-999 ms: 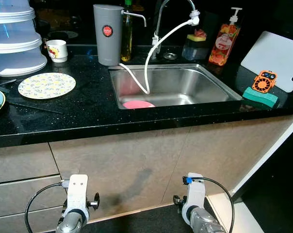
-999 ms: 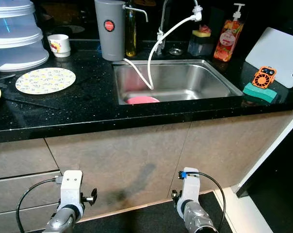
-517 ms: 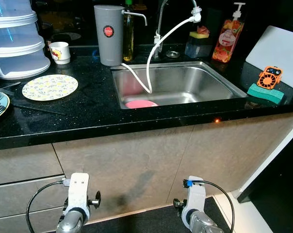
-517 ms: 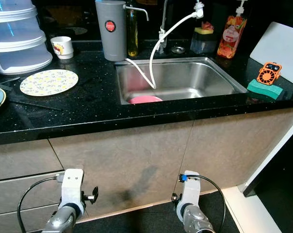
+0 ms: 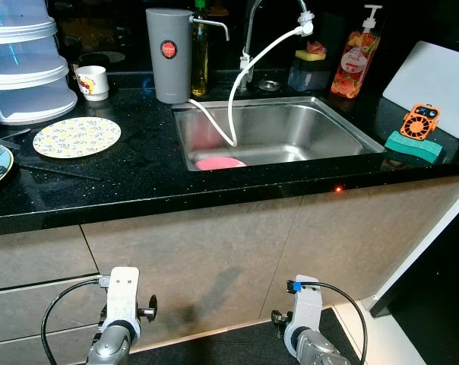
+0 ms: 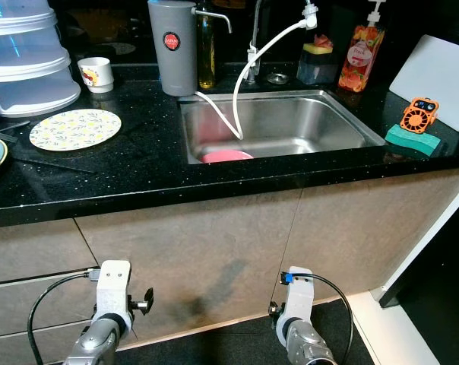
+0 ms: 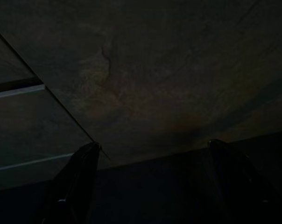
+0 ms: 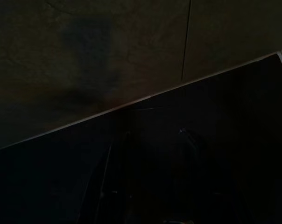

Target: Kitchen organization

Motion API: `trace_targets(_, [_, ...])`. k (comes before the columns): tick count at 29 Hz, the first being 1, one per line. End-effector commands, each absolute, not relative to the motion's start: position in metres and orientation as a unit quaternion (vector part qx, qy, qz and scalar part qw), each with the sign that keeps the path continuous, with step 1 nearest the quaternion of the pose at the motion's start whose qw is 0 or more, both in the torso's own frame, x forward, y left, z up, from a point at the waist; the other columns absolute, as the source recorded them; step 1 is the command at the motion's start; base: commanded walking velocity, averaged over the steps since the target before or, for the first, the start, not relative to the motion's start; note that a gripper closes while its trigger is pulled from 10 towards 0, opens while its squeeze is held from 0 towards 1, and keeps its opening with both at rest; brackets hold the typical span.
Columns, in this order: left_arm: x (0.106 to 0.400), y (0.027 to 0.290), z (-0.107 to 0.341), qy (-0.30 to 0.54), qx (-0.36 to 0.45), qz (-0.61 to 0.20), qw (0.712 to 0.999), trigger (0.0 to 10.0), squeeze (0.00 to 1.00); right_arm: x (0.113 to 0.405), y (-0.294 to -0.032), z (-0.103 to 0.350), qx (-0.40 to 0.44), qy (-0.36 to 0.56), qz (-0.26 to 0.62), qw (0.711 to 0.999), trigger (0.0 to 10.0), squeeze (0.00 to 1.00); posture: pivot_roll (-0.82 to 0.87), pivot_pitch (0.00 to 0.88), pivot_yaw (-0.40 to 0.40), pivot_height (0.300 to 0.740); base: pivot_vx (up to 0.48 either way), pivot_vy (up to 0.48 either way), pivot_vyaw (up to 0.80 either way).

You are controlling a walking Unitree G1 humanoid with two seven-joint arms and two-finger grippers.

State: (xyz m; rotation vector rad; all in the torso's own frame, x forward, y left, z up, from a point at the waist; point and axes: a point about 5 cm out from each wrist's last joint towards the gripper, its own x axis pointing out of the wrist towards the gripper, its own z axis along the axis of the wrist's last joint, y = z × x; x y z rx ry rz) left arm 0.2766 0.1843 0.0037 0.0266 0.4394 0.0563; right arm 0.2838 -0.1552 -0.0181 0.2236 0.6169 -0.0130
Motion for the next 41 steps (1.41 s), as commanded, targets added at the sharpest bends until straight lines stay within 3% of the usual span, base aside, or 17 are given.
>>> trace_targets(1, [0.273, 0.19, 0.0, 0.226, 0.021, 0.034, 0.973, 10.0, 0.0, 0.283, -0.154, -0.019, 0.102, 0.304, -0.01, 0.947, 10.0, 0.0, 0.03, 0.064, -0.031, 0.74, 0.0, 0.0, 0.0])
trace_targets(21, [0.271, 0.189, -0.002, 0.224, 0.02, 0.034, 0.974, 10.0, 0.0, 0.287, -0.154, -0.014, 0.088, 0.287, 0.0, 0.954, 10.0, 0.0, 0.02, 0.071, -0.028, 0.74, 0.0, 0.0, 0.0])
trace_targets(29, [0.265, 0.191, 0.029, 0.163, 0.038, 0.015, 0.986, 10.0, 0.0, 0.299, -0.157, 0.005, 0.051, 0.25, 0.09, 0.963, 10.0, 0.0, 0.01, 0.091, -0.011, 0.74, 0.0, 0.0, 0.0])
trace_targets(37, [0.243, 0.196, 0.06, 0.117, 0.036, 0.002, 0.992, 10.0, 0.0, 0.293, -0.157, 0.027, 0.064, 0.216, 0.169, 0.959, 10.0, 0.0, 0.0, 0.09, -0.007, 0.74, 0.0, 0.0, 0.0])
trace_targets(41, [0.227, 0.195, 0.089, 0.065, 0.037, -0.012, 0.997, 10.0, 0.0, 0.285, -0.156, 0.061, 0.091, 0.18, 0.219, 0.955, 10.0, 0.0, 0.01, 0.091, -0.005, 0.74, 0.0, 0.0, 0.0])
